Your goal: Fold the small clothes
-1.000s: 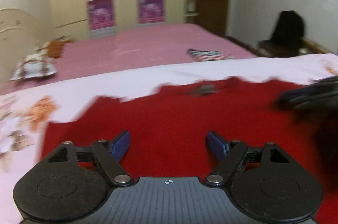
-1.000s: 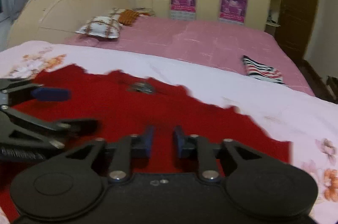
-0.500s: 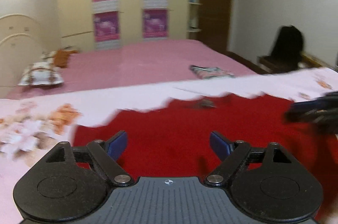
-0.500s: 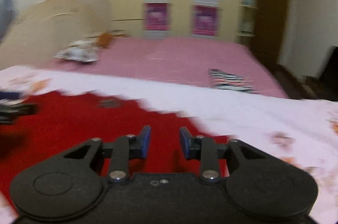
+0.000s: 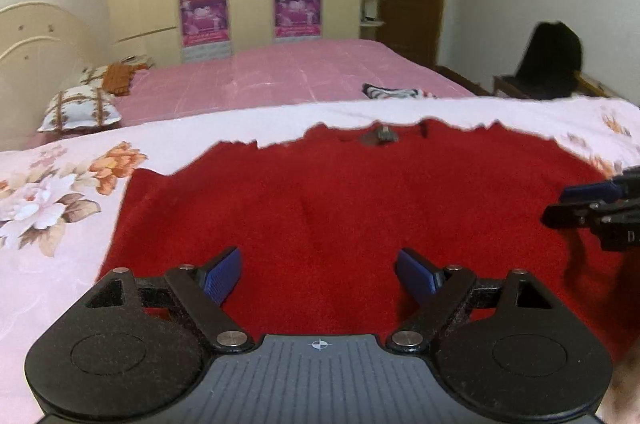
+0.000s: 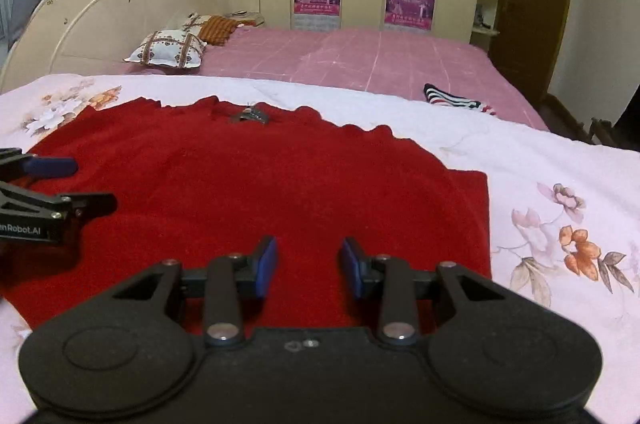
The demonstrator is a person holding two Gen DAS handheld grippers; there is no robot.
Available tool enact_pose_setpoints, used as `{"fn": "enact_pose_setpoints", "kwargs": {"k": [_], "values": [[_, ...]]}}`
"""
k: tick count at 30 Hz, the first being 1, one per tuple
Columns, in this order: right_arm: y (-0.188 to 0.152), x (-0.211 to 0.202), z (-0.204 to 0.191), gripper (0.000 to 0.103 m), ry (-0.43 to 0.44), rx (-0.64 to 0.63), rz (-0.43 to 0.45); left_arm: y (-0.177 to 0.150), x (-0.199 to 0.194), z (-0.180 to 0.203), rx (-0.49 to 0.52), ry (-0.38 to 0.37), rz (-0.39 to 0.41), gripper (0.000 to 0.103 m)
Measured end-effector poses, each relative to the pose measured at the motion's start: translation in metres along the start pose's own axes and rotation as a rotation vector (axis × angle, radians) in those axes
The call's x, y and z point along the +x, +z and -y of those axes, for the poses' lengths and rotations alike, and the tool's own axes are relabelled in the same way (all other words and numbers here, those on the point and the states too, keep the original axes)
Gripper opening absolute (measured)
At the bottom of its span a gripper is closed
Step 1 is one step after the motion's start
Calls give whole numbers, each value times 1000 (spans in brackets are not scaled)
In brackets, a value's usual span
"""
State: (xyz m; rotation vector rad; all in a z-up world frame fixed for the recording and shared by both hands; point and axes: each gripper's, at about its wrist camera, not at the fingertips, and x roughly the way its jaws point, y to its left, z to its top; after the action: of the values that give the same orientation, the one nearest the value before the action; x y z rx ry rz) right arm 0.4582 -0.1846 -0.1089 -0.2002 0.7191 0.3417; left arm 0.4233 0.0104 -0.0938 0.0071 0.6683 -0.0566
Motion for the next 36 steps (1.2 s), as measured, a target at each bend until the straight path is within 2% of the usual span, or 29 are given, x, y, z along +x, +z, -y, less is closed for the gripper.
{"fn": "enact_pose_setpoints", "kwargs": {"k": [3, 5, 8, 15, 18, 21, 23, 25, 28, 32, 36], "values": [[7, -16, -10, 33, 30, -3, 63, 2, -10, 10, 0, -30, 34, 84], [6, -14, -21, 33, 54, -23, 49, -1, -10, 20, 23, -44, 22, 84], [-7, 0, -35, 35, 45, -68, -3, -12, 1, 29, 68, -14, -21, 85], [-13, -12, -33, 35, 36, -33, 18, -13, -16, 30, 82, -5, -6, 84], [-11, -26, -28, 35, 68, 4, 42, -17, -28, 32, 84, -7, 7, 84], [-16, -36, -30, 34, 102, 13, 57, -26, -33, 34, 75, -6, -10, 85], [-25, -33, -35, 34, 117, 2, 26, -35, -33, 36, 80, -2, -30, 85], [-35, -24, -42, 34, 85, -35, -25, -43, -35, 35, 72, 0, -35, 85], [-40, -31, -45, 35, 66, -41, -9, -45, -47, 28, 37, 2, -25, 84], [-36, -54, -52, 34, 105, -12, 46, -50, -68, 22, -6, -11, 34, 85], [-38, -50, -73, 30, 123, -52, 33, -54, -68, 20, -15, 18, 1, 84]]}}
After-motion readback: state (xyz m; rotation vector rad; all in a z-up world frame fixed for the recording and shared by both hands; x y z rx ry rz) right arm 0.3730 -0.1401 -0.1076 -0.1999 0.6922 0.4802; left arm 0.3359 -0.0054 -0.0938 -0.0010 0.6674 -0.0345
